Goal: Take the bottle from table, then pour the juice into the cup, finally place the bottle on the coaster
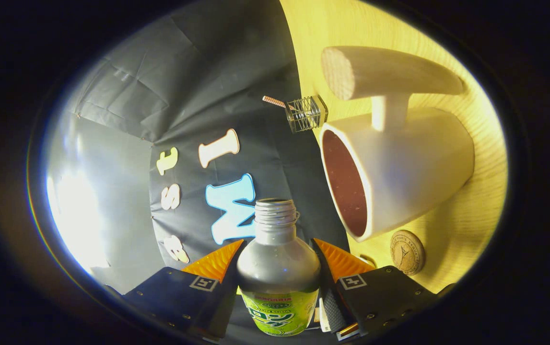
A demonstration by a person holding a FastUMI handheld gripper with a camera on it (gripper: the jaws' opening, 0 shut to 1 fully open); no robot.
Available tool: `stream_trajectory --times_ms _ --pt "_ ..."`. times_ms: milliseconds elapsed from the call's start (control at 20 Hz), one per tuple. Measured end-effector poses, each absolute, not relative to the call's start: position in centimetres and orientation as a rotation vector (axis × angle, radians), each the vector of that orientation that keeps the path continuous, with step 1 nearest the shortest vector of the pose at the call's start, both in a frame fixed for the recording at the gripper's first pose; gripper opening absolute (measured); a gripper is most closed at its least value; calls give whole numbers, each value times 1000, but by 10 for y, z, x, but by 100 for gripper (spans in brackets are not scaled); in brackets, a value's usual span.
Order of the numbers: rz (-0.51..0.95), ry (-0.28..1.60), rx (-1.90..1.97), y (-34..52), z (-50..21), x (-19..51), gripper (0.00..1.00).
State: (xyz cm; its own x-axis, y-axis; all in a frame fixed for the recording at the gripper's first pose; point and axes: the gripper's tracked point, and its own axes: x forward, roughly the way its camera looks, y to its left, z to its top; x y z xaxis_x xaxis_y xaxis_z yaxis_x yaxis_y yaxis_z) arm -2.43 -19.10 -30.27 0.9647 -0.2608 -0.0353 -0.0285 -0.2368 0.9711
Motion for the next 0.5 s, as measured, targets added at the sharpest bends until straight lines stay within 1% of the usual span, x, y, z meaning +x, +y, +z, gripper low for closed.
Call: stream_trajectory --times_ms 150,500 --pt "-212 -202 1766 -192 -303 -22 76" --pt "-178 -113 1544 -188 -296 -10 76"
